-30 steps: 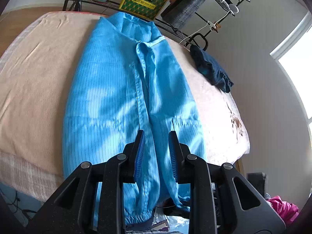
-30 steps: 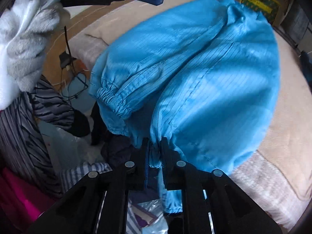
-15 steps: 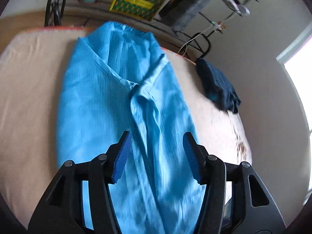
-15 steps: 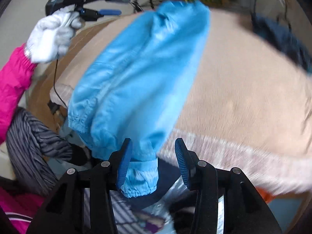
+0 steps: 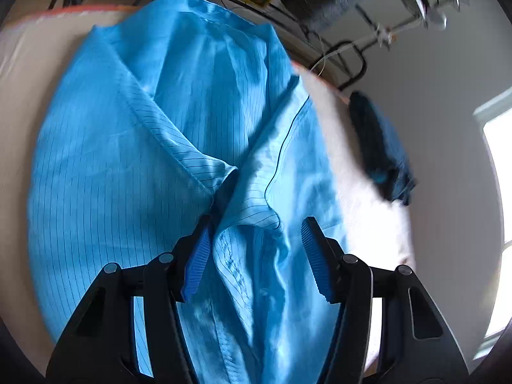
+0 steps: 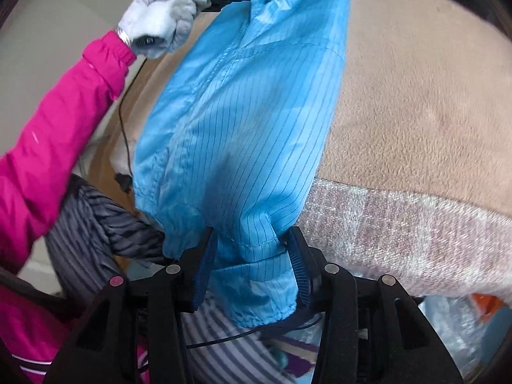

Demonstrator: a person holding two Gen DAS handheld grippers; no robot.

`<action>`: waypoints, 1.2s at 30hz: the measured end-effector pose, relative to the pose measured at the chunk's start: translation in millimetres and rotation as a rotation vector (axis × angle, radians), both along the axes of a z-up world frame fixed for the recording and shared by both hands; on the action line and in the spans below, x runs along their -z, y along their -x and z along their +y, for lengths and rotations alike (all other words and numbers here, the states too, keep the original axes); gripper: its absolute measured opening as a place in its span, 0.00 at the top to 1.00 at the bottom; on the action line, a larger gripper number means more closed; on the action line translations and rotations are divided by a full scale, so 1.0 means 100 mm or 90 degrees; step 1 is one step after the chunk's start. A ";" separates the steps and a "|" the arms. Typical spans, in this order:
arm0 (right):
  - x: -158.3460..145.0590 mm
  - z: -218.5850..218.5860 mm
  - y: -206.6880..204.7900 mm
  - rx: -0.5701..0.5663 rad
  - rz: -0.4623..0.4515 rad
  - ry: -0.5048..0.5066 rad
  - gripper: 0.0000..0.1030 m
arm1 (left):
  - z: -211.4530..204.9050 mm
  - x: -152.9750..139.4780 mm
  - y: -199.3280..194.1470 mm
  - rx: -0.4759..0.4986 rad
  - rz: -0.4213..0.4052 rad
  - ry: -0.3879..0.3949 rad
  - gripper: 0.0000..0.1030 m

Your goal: Fold large clothes

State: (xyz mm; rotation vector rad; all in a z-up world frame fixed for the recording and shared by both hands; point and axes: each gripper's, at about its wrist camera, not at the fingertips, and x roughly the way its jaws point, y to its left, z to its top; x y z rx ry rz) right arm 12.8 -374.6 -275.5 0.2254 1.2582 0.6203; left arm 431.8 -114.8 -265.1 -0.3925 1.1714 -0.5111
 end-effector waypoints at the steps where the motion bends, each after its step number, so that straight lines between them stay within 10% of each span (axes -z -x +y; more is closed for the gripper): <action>1: 0.00 -0.03 -0.01 0.002 0.005 -0.009 0.57 | -0.05 0.01 -0.01 0.004 -0.006 -0.023 0.56; 3: 0.01 -0.03 0.00 0.003 0.014 -0.020 0.56 | -0.12 0.01 -0.02 0.007 -0.015 -0.057 0.94; 6: -0.02 -0.08 -0.04 0.007 0.028 -0.035 0.55 | -0.17 -0.07 -0.02 0.005 -0.053 -0.065 0.97; 9: -0.05 -0.16 -0.09 0.026 0.044 -0.069 0.66 | -0.18 -0.25 0.05 0.011 -0.100 -0.061 0.98; 11: 0.02 -0.19 -0.12 0.036 0.075 -0.116 0.92 | -0.19 -0.37 0.04 0.012 -0.127 -0.070 0.98; 15: 0.01 -0.04 -0.10 0.016 0.054 -0.057 0.95 | -0.20 -0.29 -0.08 0.009 -0.130 -0.121 0.98; 25: -0.12 0.22 -0.02 -0.064 -0.012 0.089 0.95 | -0.05 -0.28 0.11 0.039 -0.128 -0.124 0.80; 36: -0.64 -0.06 0.04 -0.005 -0.202 0.124 0.80 | 0.43 -0.60 1.84 0.100 -0.185 -0.141 0.75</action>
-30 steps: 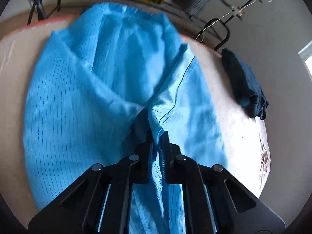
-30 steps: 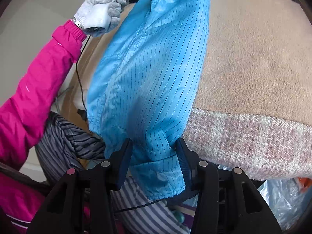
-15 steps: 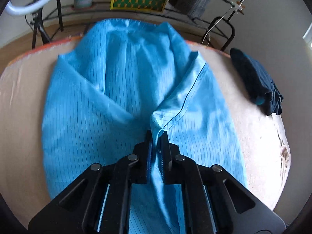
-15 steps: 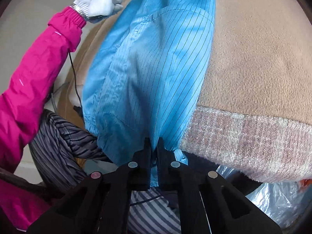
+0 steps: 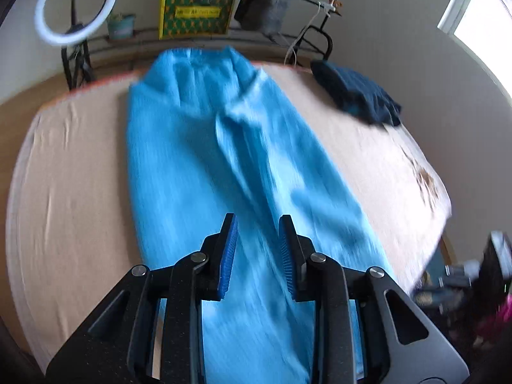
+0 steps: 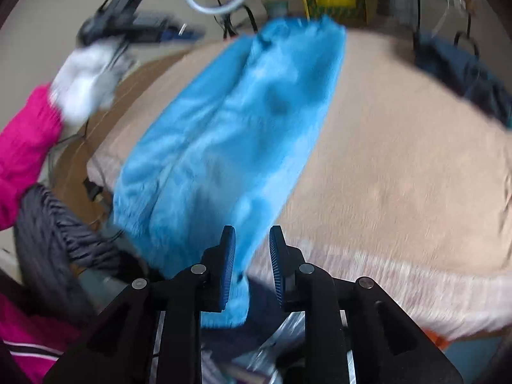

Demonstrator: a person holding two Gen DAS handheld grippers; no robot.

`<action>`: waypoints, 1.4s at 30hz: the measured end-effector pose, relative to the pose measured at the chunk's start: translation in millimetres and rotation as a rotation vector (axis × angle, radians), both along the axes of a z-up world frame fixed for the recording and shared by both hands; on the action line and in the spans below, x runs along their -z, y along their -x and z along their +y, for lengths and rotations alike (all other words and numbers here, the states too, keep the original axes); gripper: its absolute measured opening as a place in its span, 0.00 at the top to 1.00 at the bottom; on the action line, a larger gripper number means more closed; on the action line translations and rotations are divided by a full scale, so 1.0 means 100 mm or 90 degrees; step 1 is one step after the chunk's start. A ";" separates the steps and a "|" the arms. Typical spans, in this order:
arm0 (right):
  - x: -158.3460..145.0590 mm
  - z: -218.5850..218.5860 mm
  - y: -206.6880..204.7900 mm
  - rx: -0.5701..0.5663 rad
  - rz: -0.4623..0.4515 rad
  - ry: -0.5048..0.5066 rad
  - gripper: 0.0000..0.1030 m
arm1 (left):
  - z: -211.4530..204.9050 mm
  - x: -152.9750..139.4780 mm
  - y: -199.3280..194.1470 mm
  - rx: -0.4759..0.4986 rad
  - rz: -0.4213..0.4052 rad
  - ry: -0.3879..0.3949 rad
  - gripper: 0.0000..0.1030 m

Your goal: Fold large clothes

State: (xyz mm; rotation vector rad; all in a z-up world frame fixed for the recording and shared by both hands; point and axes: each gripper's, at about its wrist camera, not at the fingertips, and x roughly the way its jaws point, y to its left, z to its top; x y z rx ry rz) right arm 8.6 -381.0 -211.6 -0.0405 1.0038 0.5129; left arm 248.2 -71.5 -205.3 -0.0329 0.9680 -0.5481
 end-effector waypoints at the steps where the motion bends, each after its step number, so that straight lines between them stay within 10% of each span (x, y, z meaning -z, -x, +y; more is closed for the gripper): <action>1: 0.00 0.03 -0.02 -0.010 -0.011 0.004 0.80 | 0.03 0.08 0.17 0.002 0.005 -0.004 0.75; 12: 0.26 0.49 -0.17 -0.081 -0.061 0.074 0.80 | 0.17 0.94 1.11 -0.027 0.056 -0.002 0.75; 17: 0.47 0.58 -0.13 -0.103 -0.050 0.156 0.79 | 0.13 0.89 1.25 -0.010 0.016 -0.035 0.75; 25: 0.13 0.08 0.07 -0.030 0.018 -0.018 0.58 | 0.83 0.59 1.48 -0.093 0.071 0.132 0.51; 33: 0.36 -0.48 0.10 0.056 0.115 -0.127 0.58 | 1.48 0.97 1.56 -0.240 0.189 0.266 0.49; 42: 0.26 -0.14 0.17 -0.060 -0.005 0.051 0.59 | 0.36 0.30 1.34 -0.022 0.099 0.157 0.49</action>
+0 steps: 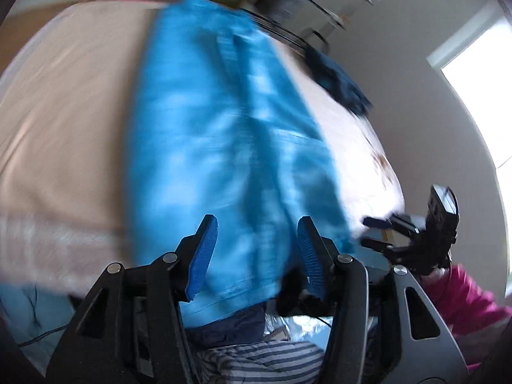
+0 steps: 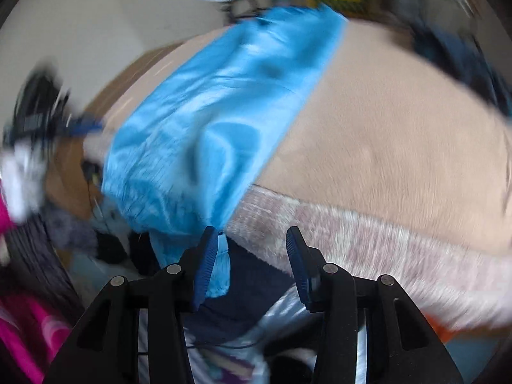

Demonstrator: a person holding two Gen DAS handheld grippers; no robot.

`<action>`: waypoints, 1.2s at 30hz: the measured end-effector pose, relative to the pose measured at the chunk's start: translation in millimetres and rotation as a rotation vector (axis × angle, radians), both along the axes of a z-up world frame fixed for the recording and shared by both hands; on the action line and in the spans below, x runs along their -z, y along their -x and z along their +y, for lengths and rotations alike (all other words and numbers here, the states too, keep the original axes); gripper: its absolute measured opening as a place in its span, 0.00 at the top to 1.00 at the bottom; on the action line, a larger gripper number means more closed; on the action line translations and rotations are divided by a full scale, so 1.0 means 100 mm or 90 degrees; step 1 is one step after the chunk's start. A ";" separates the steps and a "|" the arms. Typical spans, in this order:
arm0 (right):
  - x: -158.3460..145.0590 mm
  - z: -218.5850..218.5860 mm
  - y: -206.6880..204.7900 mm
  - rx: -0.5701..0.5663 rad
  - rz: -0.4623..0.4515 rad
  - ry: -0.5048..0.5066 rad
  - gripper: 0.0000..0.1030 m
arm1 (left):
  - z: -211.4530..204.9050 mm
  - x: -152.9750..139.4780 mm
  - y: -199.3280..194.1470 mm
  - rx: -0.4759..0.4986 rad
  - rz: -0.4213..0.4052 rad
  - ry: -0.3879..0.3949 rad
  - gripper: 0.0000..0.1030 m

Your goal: Fold large clothes

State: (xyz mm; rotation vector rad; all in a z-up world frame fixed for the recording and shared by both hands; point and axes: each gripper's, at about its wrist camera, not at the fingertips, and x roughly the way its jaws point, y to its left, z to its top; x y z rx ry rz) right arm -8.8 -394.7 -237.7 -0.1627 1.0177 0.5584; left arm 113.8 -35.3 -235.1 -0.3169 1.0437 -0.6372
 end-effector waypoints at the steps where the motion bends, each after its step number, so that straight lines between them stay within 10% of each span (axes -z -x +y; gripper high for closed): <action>1: -0.02 0.05 0.04 -0.032 -0.019 0.020 0.59 | -0.13 -0.02 -0.03 0.020 0.004 -0.005 0.49; 6: 0.02 0.24 0.23 -0.165 -0.060 0.069 0.62 | -0.70 0.05 -0.03 0.082 0.070 -0.021 0.49; 17: 0.14 0.39 0.29 -0.237 -0.091 0.086 0.76 | -0.84 0.47 0.13 0.015 0.216 -0.024 0.46; 19: 0.16 0.42 0.32 -0.243 -0.088 0.088 0.77 | -0.90 0.51 0.15 0.026 0.212 -0.027 0.65; 20: 0.16 0.42 0.32 -0.244 -0.087 0.087 0.77 | -0.94 0.50 0.16 0.035 0.206 -0.035 0.96; 36: 0.10 0.67 0.15 -0.343 -0.070 0.087 0.77 | -0.72 0.16 0.15 0.073 0.081 -0.125 1.00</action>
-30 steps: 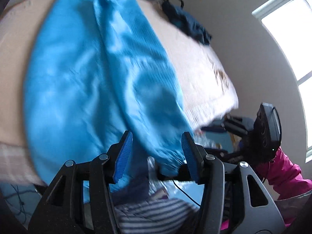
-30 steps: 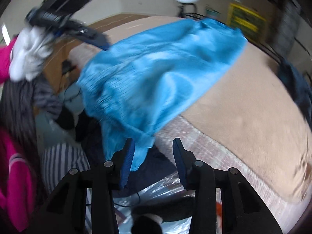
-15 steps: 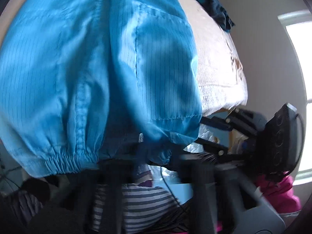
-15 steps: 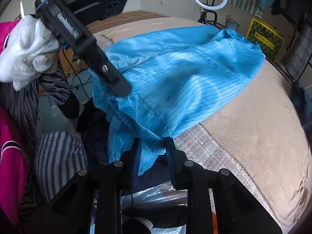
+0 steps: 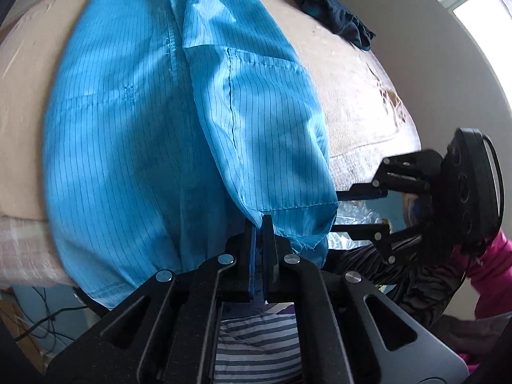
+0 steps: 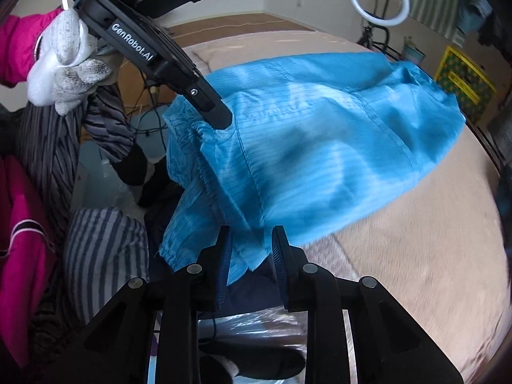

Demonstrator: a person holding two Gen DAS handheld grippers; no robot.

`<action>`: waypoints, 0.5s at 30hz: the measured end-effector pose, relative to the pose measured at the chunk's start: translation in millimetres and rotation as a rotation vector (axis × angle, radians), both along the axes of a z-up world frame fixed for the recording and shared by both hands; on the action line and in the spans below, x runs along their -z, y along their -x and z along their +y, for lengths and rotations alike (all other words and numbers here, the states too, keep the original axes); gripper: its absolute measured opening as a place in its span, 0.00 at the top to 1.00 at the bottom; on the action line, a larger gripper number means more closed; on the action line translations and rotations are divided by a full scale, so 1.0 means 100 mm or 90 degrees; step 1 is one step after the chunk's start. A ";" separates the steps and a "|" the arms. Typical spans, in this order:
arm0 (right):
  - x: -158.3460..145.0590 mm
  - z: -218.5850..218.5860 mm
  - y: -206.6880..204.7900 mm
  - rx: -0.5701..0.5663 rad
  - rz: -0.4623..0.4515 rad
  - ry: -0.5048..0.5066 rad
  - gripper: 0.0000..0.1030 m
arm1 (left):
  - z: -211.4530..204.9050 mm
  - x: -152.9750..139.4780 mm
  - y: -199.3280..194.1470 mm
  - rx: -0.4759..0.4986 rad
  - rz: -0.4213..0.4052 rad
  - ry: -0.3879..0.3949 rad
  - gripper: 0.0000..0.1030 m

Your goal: Fold large clothes

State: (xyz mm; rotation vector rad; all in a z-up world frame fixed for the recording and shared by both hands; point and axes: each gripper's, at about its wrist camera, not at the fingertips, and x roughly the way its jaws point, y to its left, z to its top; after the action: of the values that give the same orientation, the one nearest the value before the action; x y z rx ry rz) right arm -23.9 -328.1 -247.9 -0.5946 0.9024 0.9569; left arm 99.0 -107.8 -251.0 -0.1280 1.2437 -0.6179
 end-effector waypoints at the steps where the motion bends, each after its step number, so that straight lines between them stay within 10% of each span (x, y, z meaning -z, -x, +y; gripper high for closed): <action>1: 0.01 0.02 -0.02 -0.006 0.004 0.000 0.77 | 0.02 -0.01 0.00 0.002 -0.004 -0.007 1.00; 15: 0.07 0.13 -0.30 -0.080 0.124 -0.034 0.82 | 0.27 0.00 -0.17 -0.023 -0.027 -0.073 1.00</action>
State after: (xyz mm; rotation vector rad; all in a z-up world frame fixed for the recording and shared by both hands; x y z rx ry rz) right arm 6.0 -314.9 -255.0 -0.5242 1.0180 1.1632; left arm 115.6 -80.7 -251.0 -0.0407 1.2297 -0.5139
